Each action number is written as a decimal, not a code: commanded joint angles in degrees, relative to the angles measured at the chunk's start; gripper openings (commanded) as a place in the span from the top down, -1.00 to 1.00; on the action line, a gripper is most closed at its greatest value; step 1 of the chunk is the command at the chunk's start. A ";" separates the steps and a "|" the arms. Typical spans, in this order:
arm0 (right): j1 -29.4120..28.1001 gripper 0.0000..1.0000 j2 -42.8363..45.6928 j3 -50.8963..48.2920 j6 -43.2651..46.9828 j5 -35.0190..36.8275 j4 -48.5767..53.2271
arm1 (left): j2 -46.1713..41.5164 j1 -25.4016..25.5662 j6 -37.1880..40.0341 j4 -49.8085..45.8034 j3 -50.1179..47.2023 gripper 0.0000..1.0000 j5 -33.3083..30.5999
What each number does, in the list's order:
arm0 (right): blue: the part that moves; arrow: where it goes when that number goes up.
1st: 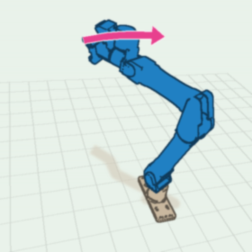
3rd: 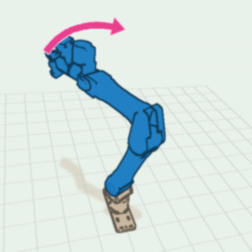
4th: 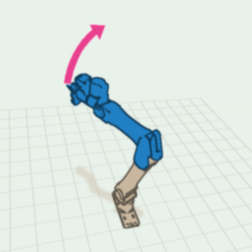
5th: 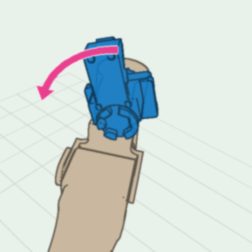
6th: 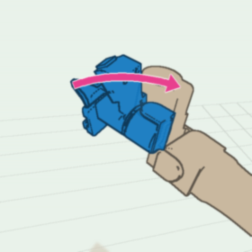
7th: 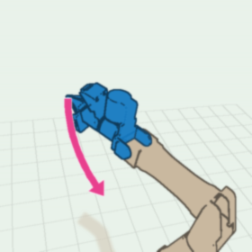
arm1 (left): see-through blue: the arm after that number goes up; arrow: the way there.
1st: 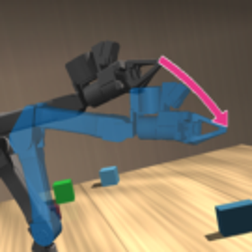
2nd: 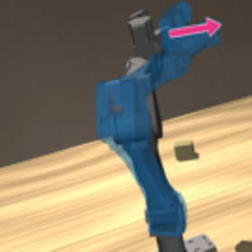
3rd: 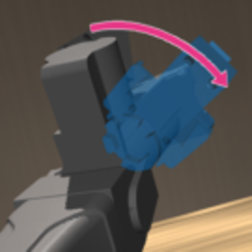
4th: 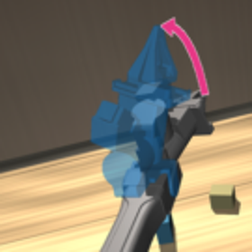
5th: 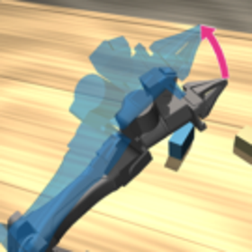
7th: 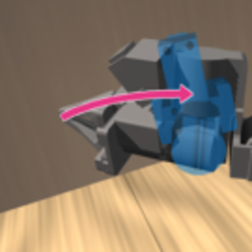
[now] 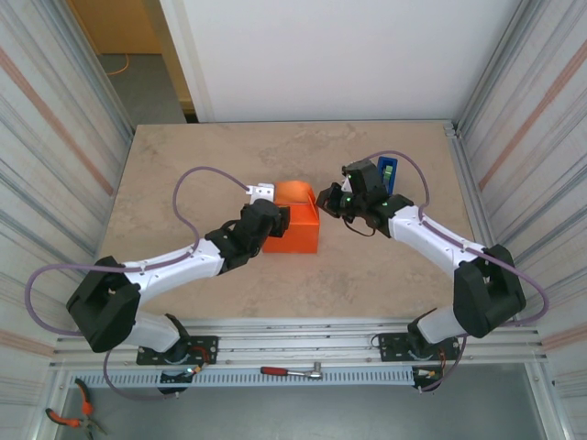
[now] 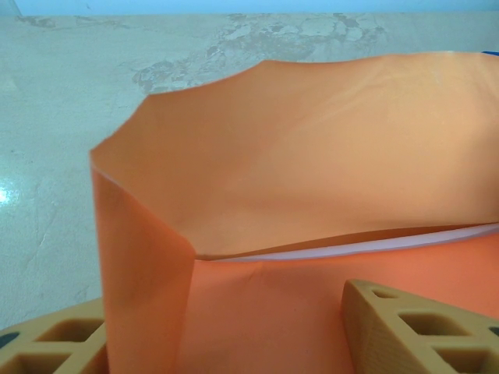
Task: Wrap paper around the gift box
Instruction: Fold the seventh fold of the wrapping paper on the gift box.
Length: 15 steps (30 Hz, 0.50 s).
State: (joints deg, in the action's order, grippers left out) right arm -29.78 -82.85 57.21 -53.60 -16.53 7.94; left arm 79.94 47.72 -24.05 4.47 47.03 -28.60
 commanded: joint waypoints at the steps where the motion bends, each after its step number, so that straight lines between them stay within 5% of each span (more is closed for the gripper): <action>1: -0.65 1.00 1.82 -0.16 -1.14 0.03 -0.47 | 0.84 0.13 -0.02 -4.47 0.52 -0.25 -1.08; 15: -3.60 1.00 -0.20 0.53 -1.11 -0.04 -0.91 | 0.69 0.26 -0.03 -4.60 0.52 -0.24 -1.06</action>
State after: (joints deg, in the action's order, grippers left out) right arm -32.69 -82.48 57.21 -53.63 -16.49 7.70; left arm 79.94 47.72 -24.10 4.34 47.05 -28.60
